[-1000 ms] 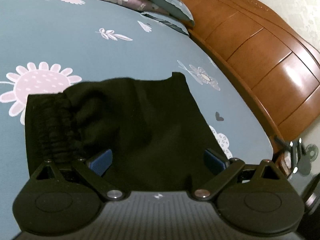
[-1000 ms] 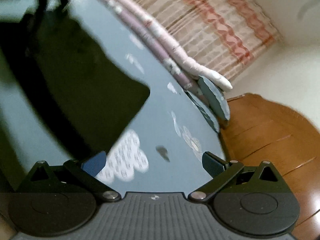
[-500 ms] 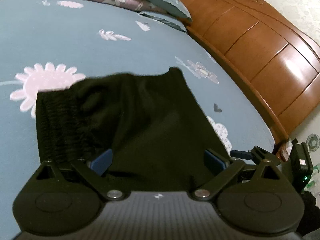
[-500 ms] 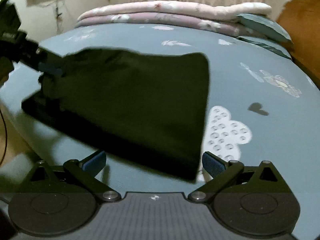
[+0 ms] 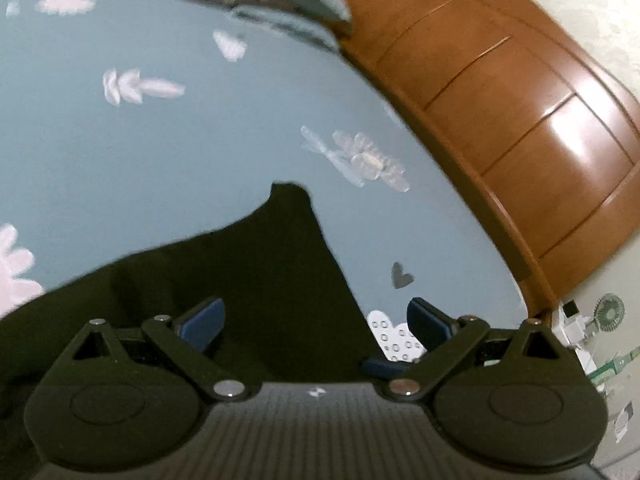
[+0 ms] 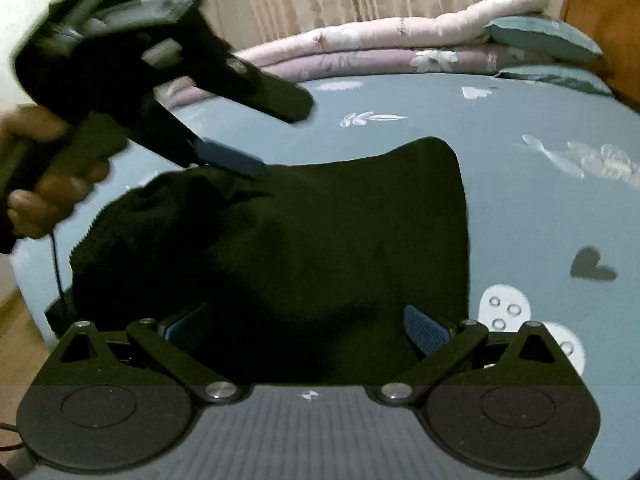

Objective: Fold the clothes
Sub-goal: 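Lift the left tool off the sweatpants and close its fingers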

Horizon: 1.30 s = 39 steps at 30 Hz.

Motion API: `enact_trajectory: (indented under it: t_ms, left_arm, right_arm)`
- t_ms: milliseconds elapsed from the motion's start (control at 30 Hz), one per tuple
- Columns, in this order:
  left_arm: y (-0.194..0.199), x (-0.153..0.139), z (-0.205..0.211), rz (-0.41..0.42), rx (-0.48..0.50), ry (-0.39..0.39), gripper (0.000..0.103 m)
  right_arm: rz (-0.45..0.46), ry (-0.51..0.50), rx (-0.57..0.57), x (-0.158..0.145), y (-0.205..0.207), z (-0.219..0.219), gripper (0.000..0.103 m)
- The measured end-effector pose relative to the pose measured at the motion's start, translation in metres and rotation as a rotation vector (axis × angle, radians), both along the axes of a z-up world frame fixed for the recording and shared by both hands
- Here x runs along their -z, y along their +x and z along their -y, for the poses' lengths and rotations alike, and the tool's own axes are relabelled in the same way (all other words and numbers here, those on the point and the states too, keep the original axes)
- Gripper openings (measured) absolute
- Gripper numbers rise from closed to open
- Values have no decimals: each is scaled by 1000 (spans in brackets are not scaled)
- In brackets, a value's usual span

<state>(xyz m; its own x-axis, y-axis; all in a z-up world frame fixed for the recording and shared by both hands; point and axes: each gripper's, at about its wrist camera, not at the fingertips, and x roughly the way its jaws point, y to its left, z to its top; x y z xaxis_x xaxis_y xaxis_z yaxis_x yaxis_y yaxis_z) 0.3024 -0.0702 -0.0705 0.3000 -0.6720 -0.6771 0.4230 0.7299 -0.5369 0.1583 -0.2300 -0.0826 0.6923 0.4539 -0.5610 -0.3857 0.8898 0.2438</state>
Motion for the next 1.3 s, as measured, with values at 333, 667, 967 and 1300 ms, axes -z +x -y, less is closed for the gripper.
enact_trajectory:
  t_ms: [333,667,967,1300]
  left_arm:
    - [34,-20,38,26,19,-10,96]
    - [88,15,83,34,98,54,56]
    - [93,26,89,119,95,122,31]
    - [91,-5,74,177,-11,70,31]
  right_arm:
    - [23,-38,-6,0,-9,2,103]
    - [17,-61,-6,-2,-14,3,103]
    - [16,-77,0,-4,-16,1,103]
    - [18,-87,6,-5,-20,0,103]
